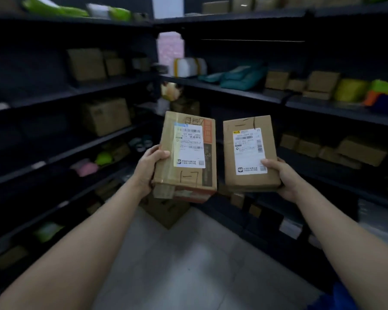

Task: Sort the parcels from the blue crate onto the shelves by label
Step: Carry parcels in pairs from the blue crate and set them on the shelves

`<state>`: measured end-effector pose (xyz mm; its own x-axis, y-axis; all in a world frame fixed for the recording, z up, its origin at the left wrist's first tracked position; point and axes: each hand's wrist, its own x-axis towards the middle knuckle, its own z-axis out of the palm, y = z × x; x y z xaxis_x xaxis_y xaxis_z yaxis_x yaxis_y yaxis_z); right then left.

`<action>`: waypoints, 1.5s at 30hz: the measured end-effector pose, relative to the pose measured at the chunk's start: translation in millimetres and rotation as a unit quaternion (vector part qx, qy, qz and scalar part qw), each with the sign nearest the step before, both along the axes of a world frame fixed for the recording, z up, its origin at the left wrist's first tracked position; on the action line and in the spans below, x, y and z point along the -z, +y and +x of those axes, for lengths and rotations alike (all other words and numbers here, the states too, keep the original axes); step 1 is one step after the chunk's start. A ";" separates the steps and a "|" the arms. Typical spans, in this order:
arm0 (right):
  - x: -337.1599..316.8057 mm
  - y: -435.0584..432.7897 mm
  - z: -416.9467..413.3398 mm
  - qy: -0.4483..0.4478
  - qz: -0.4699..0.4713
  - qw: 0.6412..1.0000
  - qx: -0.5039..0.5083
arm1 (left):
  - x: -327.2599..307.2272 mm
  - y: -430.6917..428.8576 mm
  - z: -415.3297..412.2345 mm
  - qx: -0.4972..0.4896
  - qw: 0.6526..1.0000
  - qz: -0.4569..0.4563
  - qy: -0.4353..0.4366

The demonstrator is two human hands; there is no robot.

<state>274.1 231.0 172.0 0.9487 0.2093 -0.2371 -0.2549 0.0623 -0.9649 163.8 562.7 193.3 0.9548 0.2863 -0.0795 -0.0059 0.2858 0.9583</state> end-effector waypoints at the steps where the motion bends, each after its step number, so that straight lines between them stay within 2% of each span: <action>1: -1.4 28.8 6.0 0.001 0.000 1.000 -0.018 | 0.3 25.8 -8.0 -0.023 1.000 0.001 0.002; 10: -3.3 310.0 32.5 -0.018 -0.012 0.984 -0.176 | 8.8 250.1 -80.6 -0.190 0.981 0.022 0.023; 21: 30.8 582.2 33.5 0.016 -0.055 0.932 -0.359 | 46.3 427.7 -158.3 -0.367 0.928 0.005 0.064; 32: 49.9 772.7 102.3 0.025 -0.100 0.878 -0.467 | 77.1 552.0 -119.3 -0.482 0.872 -0.007 0.088; 40: 67.7 868.3 123.8 0.041 -0.145 0.838 -0.525 | 104.4 633.7 -105.2 -0.523 0.844 -0.020 0.113; 43: 74.8 901.9 124.8 0.039 -0.156 0.832 -0.531 | 110.6 670.0 -102.0 -0.521 0.845 -0.043 0.116; 45: 78.7 925.2 122.8 0.041 -0.159 0.836 -0.524 | 114.1 695.8 -100.9 -0.498 0.857 -0.048 0.123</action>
<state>396.9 1156.1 93.3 0.2621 0.8293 -0.4935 -0.0748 -0.4924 -0.8672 63.0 1258.6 79.2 0.1918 0.9304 -0.3123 -0.0947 0.3343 0.9377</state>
